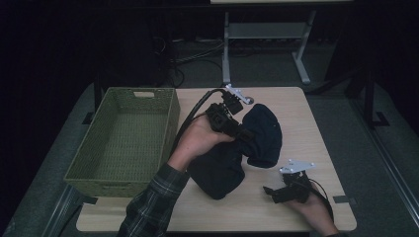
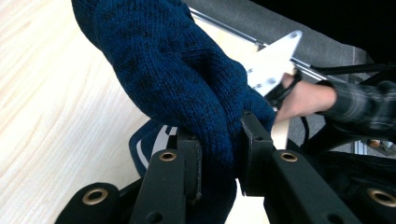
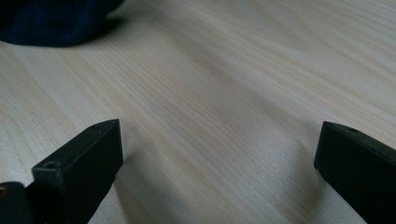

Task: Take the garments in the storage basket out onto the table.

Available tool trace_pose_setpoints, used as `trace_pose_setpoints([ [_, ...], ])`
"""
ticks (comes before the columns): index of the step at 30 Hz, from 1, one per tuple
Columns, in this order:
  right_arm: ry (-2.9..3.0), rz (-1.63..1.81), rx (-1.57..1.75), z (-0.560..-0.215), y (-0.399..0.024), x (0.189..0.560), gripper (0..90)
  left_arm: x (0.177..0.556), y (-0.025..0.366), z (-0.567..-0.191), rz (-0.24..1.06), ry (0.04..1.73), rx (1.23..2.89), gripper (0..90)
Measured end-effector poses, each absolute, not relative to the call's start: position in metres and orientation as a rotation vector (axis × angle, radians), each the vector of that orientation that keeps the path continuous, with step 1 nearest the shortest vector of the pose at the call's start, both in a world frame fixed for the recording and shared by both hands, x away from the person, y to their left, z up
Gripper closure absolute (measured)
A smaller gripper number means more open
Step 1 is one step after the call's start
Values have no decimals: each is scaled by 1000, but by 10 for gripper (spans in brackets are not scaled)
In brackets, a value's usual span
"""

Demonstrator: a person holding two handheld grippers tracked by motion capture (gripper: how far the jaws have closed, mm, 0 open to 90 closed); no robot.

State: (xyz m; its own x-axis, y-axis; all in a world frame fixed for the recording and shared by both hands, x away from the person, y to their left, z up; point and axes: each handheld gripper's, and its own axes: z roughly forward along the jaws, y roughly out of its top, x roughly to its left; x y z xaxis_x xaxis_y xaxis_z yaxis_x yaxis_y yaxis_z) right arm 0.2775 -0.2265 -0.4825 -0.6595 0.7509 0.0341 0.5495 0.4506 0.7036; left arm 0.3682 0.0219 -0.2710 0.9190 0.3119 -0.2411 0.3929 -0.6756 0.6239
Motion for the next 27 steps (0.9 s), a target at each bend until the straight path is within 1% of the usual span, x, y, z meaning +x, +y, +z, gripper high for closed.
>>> trace_pose_setpoints([
  [2,2419,1020,1121,-482,-226,277,7,377,21,-287,-183,527,2355,740],
  [3,2419,1020,1121,-482,-226,277,7,377,21,-287,-183,527,2355,740],
  [6,2419,1022,1121,-483,-226,277,7,389,22,-307,-222,559,2365,739],
  [12,2423,1021,1129,-482,-226,277,7,403,26,-328,-258,586,2364,738],
  [21,2425,1015,1126,-482,-226,277,7,425,41,-355,-249,674,2328,728],
  [27,2424,1019,1118,-483,-226,277,7,433,44,-376,-206,758,2368,726],
])
